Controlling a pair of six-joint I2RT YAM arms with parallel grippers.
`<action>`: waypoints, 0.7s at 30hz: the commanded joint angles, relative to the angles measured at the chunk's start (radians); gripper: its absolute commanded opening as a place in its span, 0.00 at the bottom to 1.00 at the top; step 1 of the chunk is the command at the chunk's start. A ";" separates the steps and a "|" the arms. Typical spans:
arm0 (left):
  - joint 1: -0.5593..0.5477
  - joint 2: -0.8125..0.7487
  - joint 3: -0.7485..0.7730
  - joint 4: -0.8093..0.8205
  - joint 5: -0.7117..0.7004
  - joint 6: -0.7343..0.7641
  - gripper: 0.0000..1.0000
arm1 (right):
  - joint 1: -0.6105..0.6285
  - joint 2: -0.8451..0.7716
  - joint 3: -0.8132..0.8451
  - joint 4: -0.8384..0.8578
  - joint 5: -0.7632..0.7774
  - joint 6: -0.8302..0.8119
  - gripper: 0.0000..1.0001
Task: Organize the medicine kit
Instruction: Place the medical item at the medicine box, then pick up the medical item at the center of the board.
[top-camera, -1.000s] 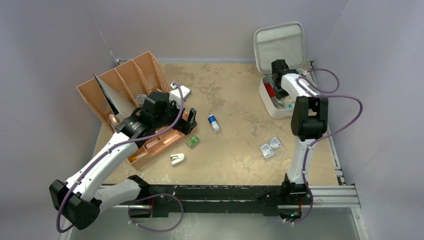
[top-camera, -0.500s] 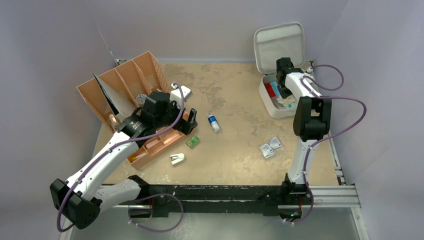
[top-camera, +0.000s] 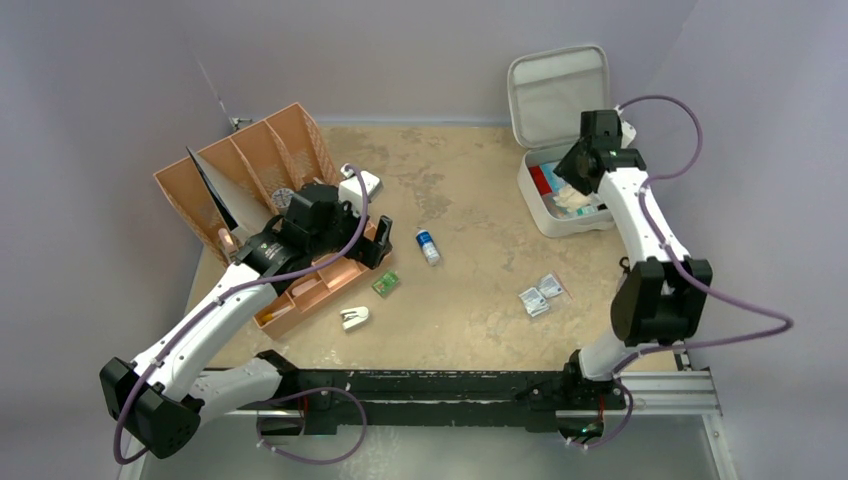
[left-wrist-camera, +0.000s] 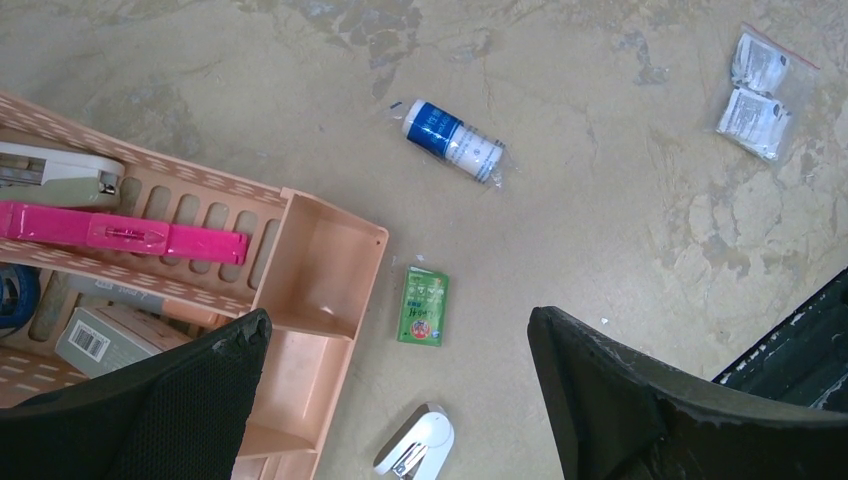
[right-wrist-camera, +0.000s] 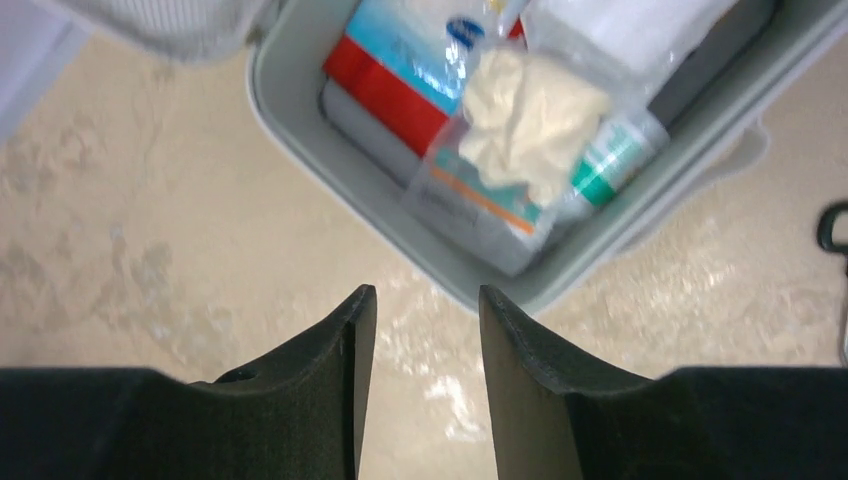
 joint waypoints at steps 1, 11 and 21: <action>-0.003 0.008 -0.005 -0.001 -0.014 0.010 0.99 | 0.005 -0.136 -0.123 -0.155 -0.088 -0.006 0.45; -0.003 0.031 0.019 -0.017 -0.009 0.026 1.00 | 0.006 -0.362 -0.416 -0.345 -0.165 0.170 0.49; -0.003 0.027 0.014 -0.012 0.028 0.029 1.00 | 0.006 -0.366 -0.599 -0.367 -0.178 0.357 0.48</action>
